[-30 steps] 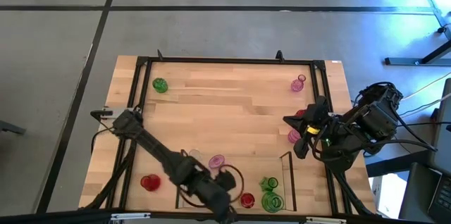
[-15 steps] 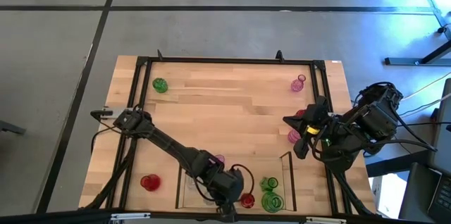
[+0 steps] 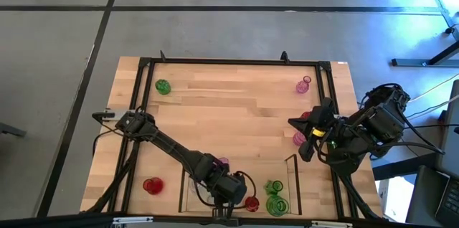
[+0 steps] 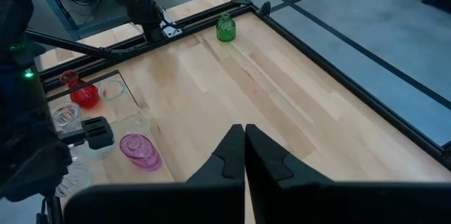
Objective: Sort vases onto shelf
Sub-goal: Put the transparent vase aligned with the other transparent vases on the shelf
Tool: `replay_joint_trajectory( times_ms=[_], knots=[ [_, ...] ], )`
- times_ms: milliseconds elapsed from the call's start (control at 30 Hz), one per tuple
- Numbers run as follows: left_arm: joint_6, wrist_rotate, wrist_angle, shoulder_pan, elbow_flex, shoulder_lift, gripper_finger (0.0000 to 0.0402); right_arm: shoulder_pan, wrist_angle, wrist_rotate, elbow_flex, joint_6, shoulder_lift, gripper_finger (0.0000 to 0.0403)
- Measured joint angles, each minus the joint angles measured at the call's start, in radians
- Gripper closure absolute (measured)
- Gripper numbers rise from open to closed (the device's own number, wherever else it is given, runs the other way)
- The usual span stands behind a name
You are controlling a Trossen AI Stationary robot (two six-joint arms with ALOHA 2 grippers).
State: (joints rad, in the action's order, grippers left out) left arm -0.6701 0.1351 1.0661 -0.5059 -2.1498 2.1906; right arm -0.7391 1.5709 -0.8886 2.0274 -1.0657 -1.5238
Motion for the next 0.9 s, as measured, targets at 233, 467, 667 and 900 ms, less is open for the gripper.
replay_joint_trajectory(
  times_ms=[233,467,667,900],
  knots=[
    [-0.005,0.053,0.012,0.004,0.0,0.0,0.0401,0.0,0.0,0.0,0.0,-0.008,0.0,0.0403],
    [-0.009,0.088,0.075,-0.013,0.0,0.0,0.0401,0.0,0.0,-0.001,0.0,-0.01,0.0,0.0403],
    [-0.01,0.093,0.1,-0.021,0.0,0.0,0.0401,0.0,0.0,-0.001,0.0,-0.011,0.0,0.0403],
    [-0.019,0.07,0.075,-0.012,0.0,0.0,0.0401,0.0,0.0,-0.001,0.0,-0.013,0.0,0.0403]
  ],
)
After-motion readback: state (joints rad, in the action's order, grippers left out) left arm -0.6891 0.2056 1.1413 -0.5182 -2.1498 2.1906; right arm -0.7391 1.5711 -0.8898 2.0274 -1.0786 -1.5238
